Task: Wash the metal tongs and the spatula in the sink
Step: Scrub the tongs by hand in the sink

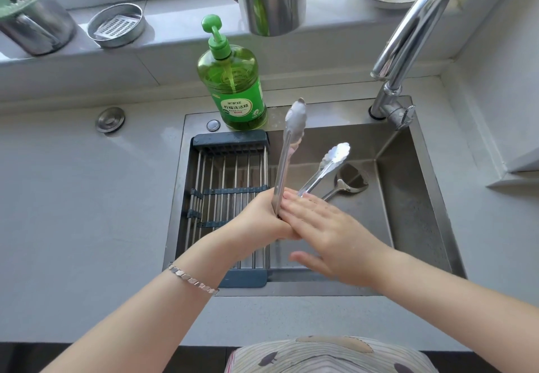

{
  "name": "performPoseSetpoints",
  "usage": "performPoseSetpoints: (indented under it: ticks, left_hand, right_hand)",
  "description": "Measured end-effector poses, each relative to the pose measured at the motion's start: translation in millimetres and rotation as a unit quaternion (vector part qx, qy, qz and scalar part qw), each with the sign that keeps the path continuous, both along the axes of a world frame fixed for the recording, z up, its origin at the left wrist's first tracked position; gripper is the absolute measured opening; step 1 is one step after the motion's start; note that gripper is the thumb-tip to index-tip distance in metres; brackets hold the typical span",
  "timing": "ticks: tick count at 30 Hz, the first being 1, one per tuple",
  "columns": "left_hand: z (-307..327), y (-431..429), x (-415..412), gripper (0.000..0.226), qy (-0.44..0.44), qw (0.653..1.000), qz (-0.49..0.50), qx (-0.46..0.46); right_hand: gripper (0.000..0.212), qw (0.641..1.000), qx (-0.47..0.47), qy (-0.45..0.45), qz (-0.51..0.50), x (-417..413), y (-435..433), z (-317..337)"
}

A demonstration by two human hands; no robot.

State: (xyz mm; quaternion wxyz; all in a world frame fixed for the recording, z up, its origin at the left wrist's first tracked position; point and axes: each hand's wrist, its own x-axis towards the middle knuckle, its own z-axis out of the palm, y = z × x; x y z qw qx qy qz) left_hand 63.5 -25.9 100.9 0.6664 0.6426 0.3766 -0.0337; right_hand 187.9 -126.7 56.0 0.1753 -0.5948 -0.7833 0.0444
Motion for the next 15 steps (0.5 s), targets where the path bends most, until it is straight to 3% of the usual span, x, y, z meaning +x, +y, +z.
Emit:
performPoseSetpoints:
  ticks: [2, 5, 7, 10, 13, 15]
  left_hand:
    - [-3, 1, -2, 0.039, 0.011, 1.000, -0.006, -0.012]
    - [-3, -1, -3, 0.032, 0.050, 0.999, 0.005, -0.019]
    - [-2, -3, -1, 0.019, 0.039, 0.997, 0.028, -0.066]
    - [-2, -5, 3, 0.017, 0.024, 0.991, 0.058, -0.117]
    - [-2, -4, 5, 0.014, 0.032, 0.988, 0.070, -0.135]
    - [-1, -4, 6, 0.017, 0.039, 0.988, 0.064, -0.134]
  right_hand:
    - [0.058, 1.000, -0.009, -0.012, 0.000, 8, 2, -4]
    - [0.060, 0.995, -0.013, 0.008, -0.097, 27, 5, -6]
    - [0.060, 0.998, -0.005, 0.012, -0.069, 22, 0, -9]
    - [0.059, 0.999, -0.016, -0.019, -0.026, 22, -4, -12]
    - [0.066, 0.990, -0.034, -0.008, -0.134, 50, 0, -12]
    - [0.072, 0.989, -0.037, -0.017, -0.139, 53, -1, -12]
